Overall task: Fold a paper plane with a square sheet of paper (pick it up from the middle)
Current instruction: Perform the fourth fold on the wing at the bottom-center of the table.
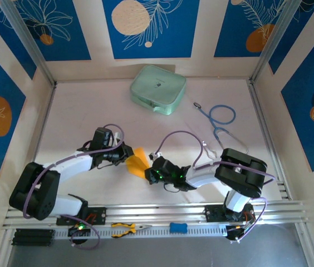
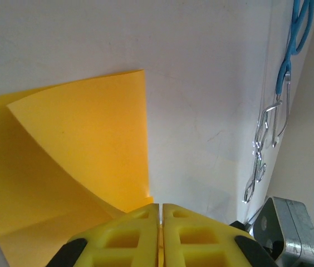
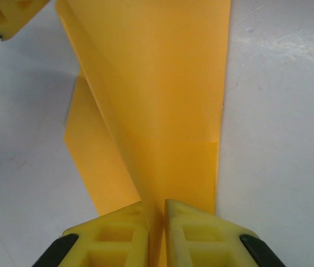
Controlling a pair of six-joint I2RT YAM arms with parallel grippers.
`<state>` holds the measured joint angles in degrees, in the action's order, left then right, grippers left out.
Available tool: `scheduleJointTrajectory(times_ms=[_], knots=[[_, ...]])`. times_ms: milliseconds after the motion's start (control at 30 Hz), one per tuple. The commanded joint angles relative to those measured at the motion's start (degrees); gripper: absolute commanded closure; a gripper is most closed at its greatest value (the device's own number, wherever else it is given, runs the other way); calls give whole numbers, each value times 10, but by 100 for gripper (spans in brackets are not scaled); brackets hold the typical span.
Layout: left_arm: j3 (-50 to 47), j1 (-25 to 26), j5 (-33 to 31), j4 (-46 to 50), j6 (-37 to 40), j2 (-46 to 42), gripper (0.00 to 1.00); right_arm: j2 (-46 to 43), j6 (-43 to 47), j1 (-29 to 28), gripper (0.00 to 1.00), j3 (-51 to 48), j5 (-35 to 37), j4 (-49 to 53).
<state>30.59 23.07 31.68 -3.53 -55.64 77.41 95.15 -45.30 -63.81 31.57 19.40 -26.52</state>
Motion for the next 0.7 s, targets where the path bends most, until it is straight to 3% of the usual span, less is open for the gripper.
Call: scheduleJointTrajectory(times_ms=[0, 333, 467, 567, 667], knots=[[-2, 4, 19, -24, -7, 13, 89, 12, -13, 3, 84, 0, -18, -12], [0, 7, 21, -28, -6, 33, 88, 6, 4, 4, 82, 2, -32, -21], [5, 7, 19, -11, 0, 17, 67, -1, 36, -2, 85, 19, -5, 29], [18, 6, -8, 43, 14, -19, 44, -10, 74, -6, 86, 34, 11, 68], [34, 6, -45, 109, 30, -49, 32, -17, 107, -9, 87, 39, 29, 77]])
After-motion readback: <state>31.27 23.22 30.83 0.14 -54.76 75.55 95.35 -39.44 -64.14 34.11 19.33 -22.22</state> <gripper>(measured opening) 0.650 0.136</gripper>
